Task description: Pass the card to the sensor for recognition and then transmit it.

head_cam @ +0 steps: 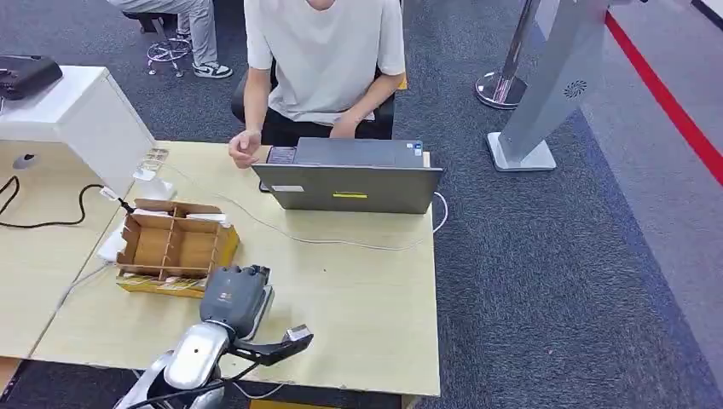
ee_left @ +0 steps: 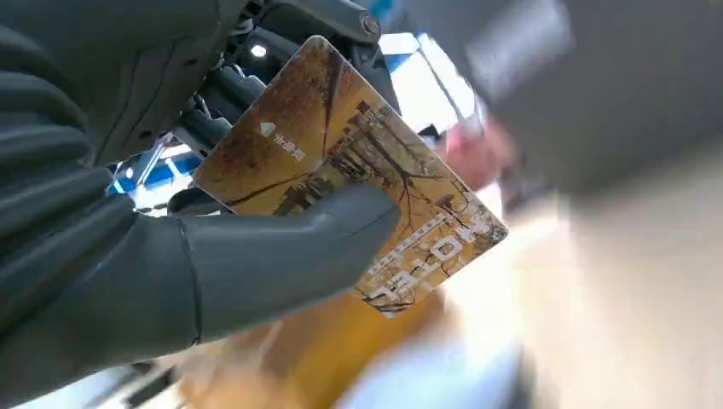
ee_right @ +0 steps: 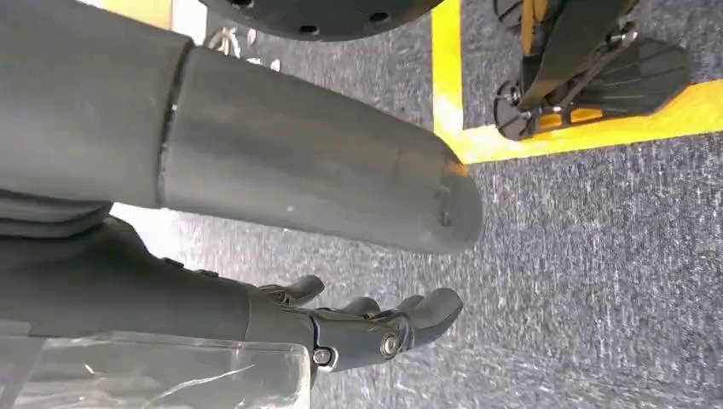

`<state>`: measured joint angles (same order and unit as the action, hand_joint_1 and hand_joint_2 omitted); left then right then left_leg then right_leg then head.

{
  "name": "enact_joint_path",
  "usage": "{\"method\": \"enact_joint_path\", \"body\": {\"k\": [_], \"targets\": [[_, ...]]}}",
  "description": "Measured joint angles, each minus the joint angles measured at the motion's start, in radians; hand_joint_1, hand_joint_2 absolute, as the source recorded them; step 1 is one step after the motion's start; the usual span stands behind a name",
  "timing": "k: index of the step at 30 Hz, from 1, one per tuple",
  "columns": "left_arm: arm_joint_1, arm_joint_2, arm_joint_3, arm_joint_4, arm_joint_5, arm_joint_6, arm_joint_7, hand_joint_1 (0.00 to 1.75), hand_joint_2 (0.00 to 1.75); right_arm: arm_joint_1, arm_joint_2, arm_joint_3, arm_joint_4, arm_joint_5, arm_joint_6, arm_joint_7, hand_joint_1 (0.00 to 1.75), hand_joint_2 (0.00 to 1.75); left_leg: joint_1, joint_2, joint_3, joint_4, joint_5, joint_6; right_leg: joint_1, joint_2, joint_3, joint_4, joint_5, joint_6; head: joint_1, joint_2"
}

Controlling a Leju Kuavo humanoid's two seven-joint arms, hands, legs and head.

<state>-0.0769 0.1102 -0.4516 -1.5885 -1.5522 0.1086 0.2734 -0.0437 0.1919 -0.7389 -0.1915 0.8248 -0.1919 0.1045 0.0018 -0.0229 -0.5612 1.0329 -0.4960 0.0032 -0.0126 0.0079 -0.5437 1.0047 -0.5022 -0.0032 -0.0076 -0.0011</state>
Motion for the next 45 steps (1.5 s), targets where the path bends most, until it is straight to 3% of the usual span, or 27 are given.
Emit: {"method": "enact_joint_path", "body": {"k": [2, 6, 8, 14, 19, 20, 36, 45], "targets": [[-0.038, -0.007, 0.016, -0.037, -0.008, 0.101, -0.048, 1.75, 1.75, 0.0, 0.0, 0.011, 0.0, 0.031, 0.001, 0.006, 0.0, 0.0, 0.0, -0.001, 0.0, 0.0, 0.0, 0.0, 0.0, -0.001, 0.0, 0.0, 0.0, 0.0, 0.0, 0.0], [-0.135, 0.012, 0.071, -0.049, -0.015, 0.273, -0.082, 1.75, 1.75, 0.0, 0.0, 0.044, 0.0, 0.089, 0.011, 0.013, 0.0, 0.0, 0.0, 0.0, 0.0, 0.0, 0.0, -0.001, 0.0, -0.001, 0.0, 0.0, 0.001, -0.001, 0.0, 0.0], [-0.191, 0.033, 0.097, -0.041, -0.015, 0.317, -0.095, 1.75, 1.75, -0.001, 0.0, 0.057, 0.0, 0.106, 0.017, 0.019, 0.0, 0.0, 0.0, -0.001, 0.0, 0.0, 0.001, -0.001, 0.0, -0.001, 0.0, 0.0, 0.001, -0.001, -0.001, 0.0], [-0.352, 0.095, 0.113, 0.036, -0.015, 0.295, -0.051, 1.75, 1.75, -0.002, 0.0, 0.084, 0.0, 0.133, 0.027, 0.029, 0.0, 0.0, 0.0, -0.001, -0.001, 0.0, 0.002, -0.002, 0.0, -0.001, -0.001, 0.002, 0.002, -0.002, -0.001, 0.0], [-0.416, 0.092, 0.151, 0.078, -0.015, 0.272, -0.111, 1.75, 1.75, -0.002, 0.0, 0.092, 0.0, 0.139, 0.035, 0.028, 0.0, 0.0, 0.0, -0.001, -0.001, 0.0, 0.002, -0.002, 0.0, -0.001, -0.002, 0.002, 0.002, -0.002, 0.0, 0.0], [-0.421, 0.09, 0.158, 0.08, -0.015, 0.265, -0.119, 0.0, 1.75, -0.002, 0.0, 0.092, 0.0, 0.139, 0.035, 0.027, 0.0, 0.0, 0.0, -0.001, -0.001, 0.0, 0.002, -0.002, 0.0, -0.001, -0.002, 0.002, 0.002, -0.002, 0.0, 0.0], [-0.413, 0.063, 0.182, 0.086, -0.015, 0.185, -0.131, 0.0, 1.75, -0.002, 0.0, 0.092, 0.0, 0.138, 0.039, 0.021, 0.0, 0.0, 0.0, -0.001, -0.001, 0.0, 0.002, -0.002, 0.0, -0.001, -0.002, 0.002, 0.002, -0.002, 0.0, 0.0], [-0.199, 0.042, 0.182, -0.058, -0.004, 0.217, -0.193, 0.0, 1.75, -0.002, 0.0, 0.069, 0.0, 0.104, 0.027, 0.014, 0.0, 0.0, 0.0, 0.001, -0.003, 0.0, 0.001, -0.002, 0.0, 0.001, -0.003, 0.001, 0.001, -0.002, 0.0, 0.0]]}}
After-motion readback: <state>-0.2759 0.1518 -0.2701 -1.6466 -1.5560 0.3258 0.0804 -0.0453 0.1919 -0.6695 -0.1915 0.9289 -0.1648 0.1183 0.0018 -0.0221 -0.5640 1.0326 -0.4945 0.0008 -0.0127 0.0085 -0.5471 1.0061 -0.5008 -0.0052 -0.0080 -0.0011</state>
